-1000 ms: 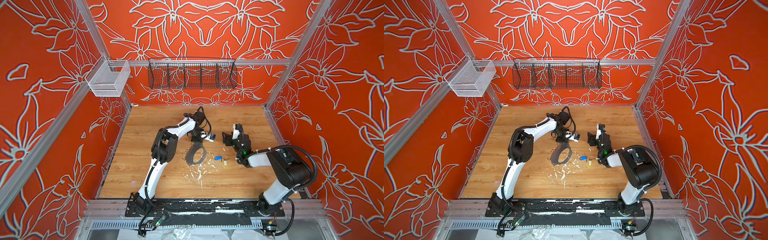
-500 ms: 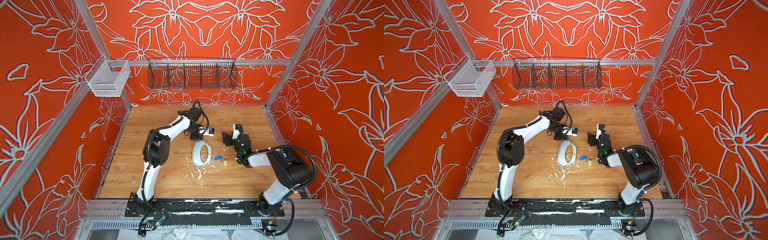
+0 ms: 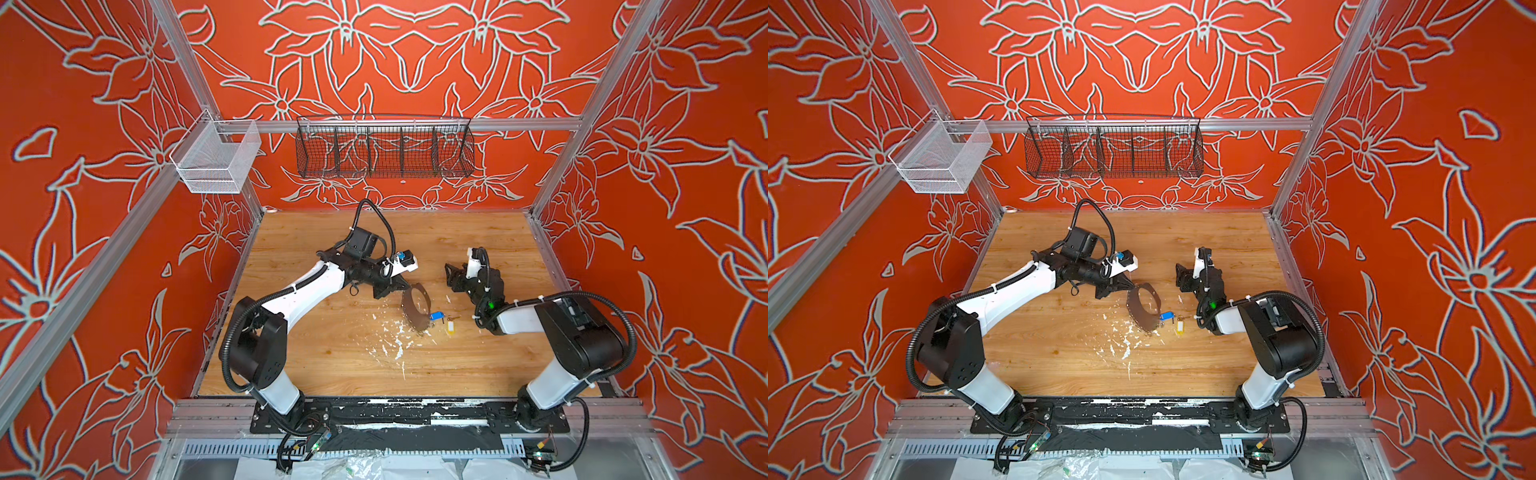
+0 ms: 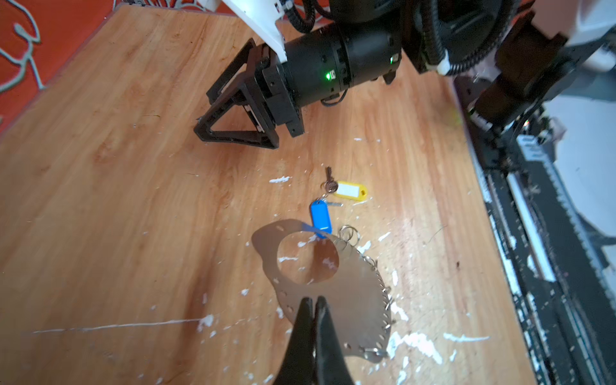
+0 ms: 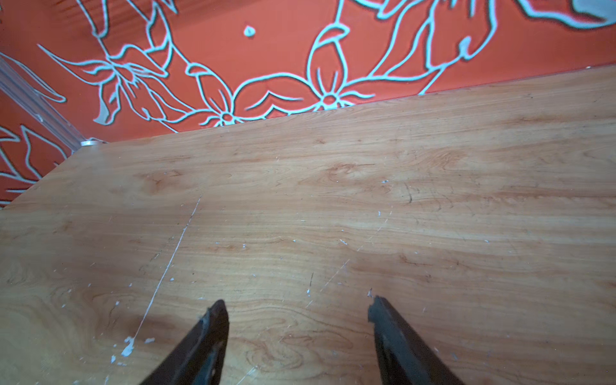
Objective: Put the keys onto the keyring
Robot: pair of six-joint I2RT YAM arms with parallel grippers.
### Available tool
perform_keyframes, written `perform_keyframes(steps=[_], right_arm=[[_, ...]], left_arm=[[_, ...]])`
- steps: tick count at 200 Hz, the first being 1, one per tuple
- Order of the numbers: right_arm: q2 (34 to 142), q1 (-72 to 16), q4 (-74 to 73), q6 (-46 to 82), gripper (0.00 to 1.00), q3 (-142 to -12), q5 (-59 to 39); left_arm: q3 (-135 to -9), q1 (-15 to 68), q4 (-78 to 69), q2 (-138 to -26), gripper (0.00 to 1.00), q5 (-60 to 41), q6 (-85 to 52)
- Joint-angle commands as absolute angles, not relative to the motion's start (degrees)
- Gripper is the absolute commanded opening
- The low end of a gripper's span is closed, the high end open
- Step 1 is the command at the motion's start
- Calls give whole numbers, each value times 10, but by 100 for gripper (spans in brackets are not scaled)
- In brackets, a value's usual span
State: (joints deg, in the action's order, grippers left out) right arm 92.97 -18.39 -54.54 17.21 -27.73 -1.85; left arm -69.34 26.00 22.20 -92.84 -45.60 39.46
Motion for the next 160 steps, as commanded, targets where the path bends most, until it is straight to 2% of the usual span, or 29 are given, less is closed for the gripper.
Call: perform_keyframes(steps=[1, 27, 57, 81, 114, 143, 160], right_arm=[[859, -201, -552, 162, 67, -243, -60], [755, -244, -475, 129, 65, -233, -86], [656, -266, -507, 152, 64, -181, -179], [590, -316, -509, 110, 57, -154, -208], [556, -341, -535, 87, 50, -123, -249], [558, -366, -493, 65, 42, -150, -276], [566, -383, -515, 66, 41, -146, -284]], left_arm=[[-665, 263, 128, -882, 0, -514, 298], [-586, 272, 61, -809, 0, -493, 287], [-502, 276, -19, -716, 0, -504, 264], [-474, 280, -51, -662, 0, -510, 216], [-450, 283, -86, -626, 0, -519, 179], [-434, 291, -136, -622, 0, -529, 153], [-419, 294, -167, -622, 0, -529, 145]])
